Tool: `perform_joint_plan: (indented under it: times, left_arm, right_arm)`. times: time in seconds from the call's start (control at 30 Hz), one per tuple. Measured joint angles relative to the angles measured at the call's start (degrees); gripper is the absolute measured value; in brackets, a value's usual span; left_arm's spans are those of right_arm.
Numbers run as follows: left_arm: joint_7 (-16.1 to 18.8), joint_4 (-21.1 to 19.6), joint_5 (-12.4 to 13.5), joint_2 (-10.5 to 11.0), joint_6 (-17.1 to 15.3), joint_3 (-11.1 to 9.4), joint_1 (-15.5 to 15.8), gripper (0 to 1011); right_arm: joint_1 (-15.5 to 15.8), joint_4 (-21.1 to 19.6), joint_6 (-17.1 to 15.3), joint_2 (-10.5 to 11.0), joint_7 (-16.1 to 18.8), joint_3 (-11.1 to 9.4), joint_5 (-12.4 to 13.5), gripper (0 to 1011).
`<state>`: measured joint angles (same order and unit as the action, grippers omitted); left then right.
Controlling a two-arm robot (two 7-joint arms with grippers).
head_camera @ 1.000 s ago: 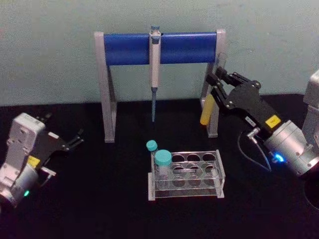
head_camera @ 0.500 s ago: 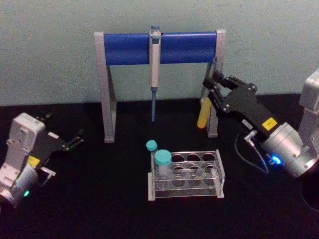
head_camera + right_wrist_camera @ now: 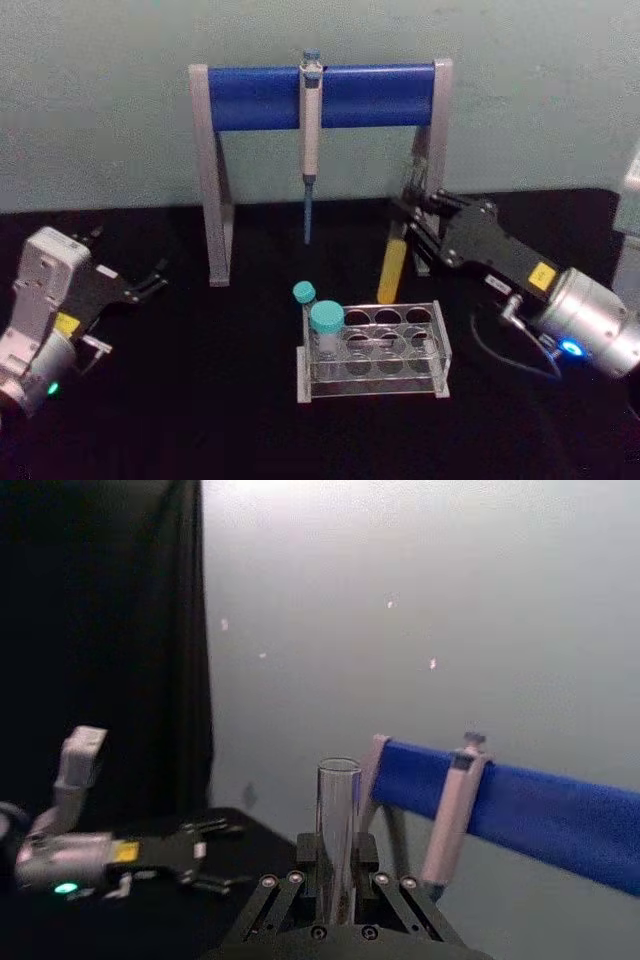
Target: Pick up the test tube from the test tube rack, shake it, then place it back into the test tube rack.
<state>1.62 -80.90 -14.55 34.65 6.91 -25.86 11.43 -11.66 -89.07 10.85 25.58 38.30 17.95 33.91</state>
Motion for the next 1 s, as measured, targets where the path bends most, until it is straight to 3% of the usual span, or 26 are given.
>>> perform_joint_plan:
  times: [0.2, 0.3, 0.5, 0.67, 0.77, 1.0]
  left_arm:
    - [0.00, 0.00, 0.00, 0.00, 0.00, 0.00, 0.00, 1001]
    - [0.00, 0.00, 0.00, 0.00, 0.00, 0.00, 0.00, 1001]
    - [0.00, 0.00, 0.00, 0.00, 0.00, 0.00, 0.00, 1001]
    - [0.00, 0.00, 0.00, 0.00, 0.00, 0.00, 0.00, 1001]
    - [0.00, 0.00, 0.00, 0.00, 0.00, 0.00, 0.00, 1001]
    - [0.00, 0.00, 0.00, 0.00, 0.00, 0.00, 0.00, 1001]
  right_arm:
    - [3.13, -4.10, -3.36, 4.59, 0.79, -0.64, 2.37, 229]
    - [5.46, -6.53, -4.38, 7.24, -1.35, -1.82, 2.37, 229]
    - [7.14, -8.17, -4.55, 9.27, -5.83, -3.25, 0.34, 229]
    - [6.15, -7.49, -4.74, 9.06, -8.61, -3.35, -2.62, 229]
    - [3.68, -5.13, -4.37, 7.36, -10.08, -2.61, -5.51, 229]
    - [-1.25, 0.29, -3.07, 3.36, -10.55, -0.98, -8.15, 229]
